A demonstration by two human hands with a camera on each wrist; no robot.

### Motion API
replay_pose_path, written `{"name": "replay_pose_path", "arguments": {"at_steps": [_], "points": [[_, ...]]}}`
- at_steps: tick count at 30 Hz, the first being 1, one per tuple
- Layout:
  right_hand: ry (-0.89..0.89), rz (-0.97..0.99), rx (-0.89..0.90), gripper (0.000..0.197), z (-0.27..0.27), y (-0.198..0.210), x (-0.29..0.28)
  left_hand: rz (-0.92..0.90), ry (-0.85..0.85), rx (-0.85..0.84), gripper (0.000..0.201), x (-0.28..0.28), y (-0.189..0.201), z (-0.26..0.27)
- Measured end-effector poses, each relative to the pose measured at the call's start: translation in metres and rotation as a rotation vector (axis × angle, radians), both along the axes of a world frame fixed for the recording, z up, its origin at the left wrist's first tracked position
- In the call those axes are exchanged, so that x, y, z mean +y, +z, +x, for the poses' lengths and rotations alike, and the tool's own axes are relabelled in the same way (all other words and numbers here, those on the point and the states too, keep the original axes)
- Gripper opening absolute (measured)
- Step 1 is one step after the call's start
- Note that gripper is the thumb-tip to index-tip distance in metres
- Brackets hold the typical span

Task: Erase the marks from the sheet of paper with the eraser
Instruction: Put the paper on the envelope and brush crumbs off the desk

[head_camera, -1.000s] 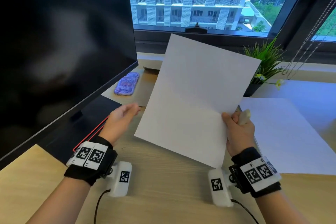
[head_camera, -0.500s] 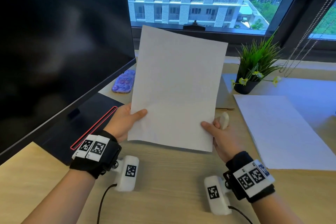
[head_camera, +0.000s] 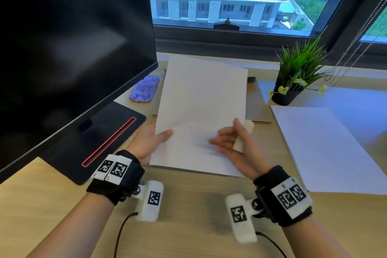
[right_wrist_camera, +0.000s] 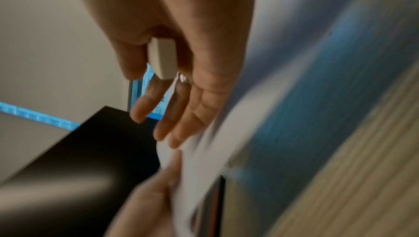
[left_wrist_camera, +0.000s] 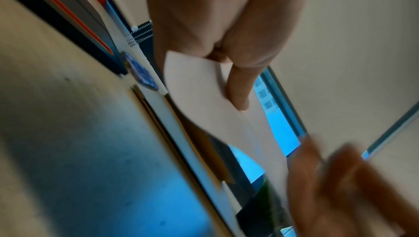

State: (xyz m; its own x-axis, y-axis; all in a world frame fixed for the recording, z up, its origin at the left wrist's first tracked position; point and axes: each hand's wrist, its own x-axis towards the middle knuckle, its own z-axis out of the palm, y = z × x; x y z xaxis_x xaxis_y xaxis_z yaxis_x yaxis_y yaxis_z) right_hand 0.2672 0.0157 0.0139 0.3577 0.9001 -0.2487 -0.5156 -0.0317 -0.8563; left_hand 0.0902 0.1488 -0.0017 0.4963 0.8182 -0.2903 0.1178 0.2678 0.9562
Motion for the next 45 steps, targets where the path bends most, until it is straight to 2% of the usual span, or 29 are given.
{"name": "replay_pose_path", "arguments": {"at_steps": [2,5,6,9,12,14,16,18,20,22,24,25,27,29,30,32,36,39,43,45], "points": [[0.206,-0.031,0.03,0.042,-0.012,0.0,0.009,-0.011,-0.044,-0.027,0.022,-0.003,0.003,0.008],[0.386,-0.246,-0.381,0.027,-0.015,-0.016,0.01,0.0,-0.054,-0.062,0.025,0.003,0.015,0.008],[0.387,-0.289,-0.478,0.023,-0.011,-0.02,0.008,-0.001,-0.03,-0.081,0.029,0.009,0.02,0.005],[0.321,-0.369,-0.609,0.016,0.006,-0.021,-0.003,0.019,0.104,-0.147,0.032,0.029,0.032,-0.001],[0.268,-0.445,-0.817,0.023,0.016,-0.013,-0.014,0.02,0.186,-0.22,0.038,0.044,0.039,0.004],[0.305,-0.492,-1.026,0.026,0.018,-0.01,-0.019,-0.004,0.194,-0.228,0.035,0.046,0.045,0.015],[0.376,-0.529,-1.212,0.019,0.018,-0.013,-0.022,-0.026,0.168,-0.19,0.032,0.045,0.048,0.033],[0.352,-0.563,-1.27,0.026,0.02,-0.017,-0.025,-0.067,0.118,-0.119,0.031,0.044,0.044,0.052],[0.262,-0.58,-1.224,0.02,0.024,-0.018,-0.029,-0.065,0.055,0.018,0.028,0.043,0.038,0.067],[0.196,-0.567,-1.174,0.026,0.029,-0.021,-0.034,0.026,-0.031,0.197,0.028,0.045,0.033,0.077],[0.077,-0.528,-1.099,0.027,0.033,-0.024,-0.039,0.118,-0.137,0.283,0.032,0.054,0.03,0.08],[-0.052,-0.482,-0.995,0.024,0.036,-0.025,-0.041,0.158,-0.2,0.308,0.033,0.06,0.031,0.078],[-0.323,-0.353,-0.615,0.023,0.043,-0.024,-0.042,0.227,-0.332,0.375,0.028,0.072,0.034,0.072],[-0.438,-0.239,-0.266,0.036,0.055,-0.019,-0.039,0.277,-0.407,0.416,0.025,0.087,0.033,0.064],[-0.418,-0.214,-0.167,0.044,0.061,-0.017,-0.036,0.296,-0.432,0.436,0.024,0.091,0.033,0.06],[-0.306,-0.186,-0.099,0.05,0.068,-0.01,-0.027,0.316,-0.487,0.454,0.02,0.092,0.036,0.053],[-0.148,-0.19,-0.159,0.019,0.072,-0.005,-0.005,0.323,-0.539,0.464,0.019,0.088,0.036,0.044],[-0.172,-0.287,-0.18,0.01,0.071,-0.01,0.014,0.314,-0.441,0.412,0.016,0.09,0.037,0.034],[-0.189,-0.273,-0.138,0.006,0.064,-0.013,0.029,0.141,0.088,0.046,0.021,0.101,0.033,0.011],[-0.202,-0.26,-0.1,0.007,0.06,-0.014,0.035,0.074,0.227,-0.019,0.011,0.096,0.036,0.0]]}}
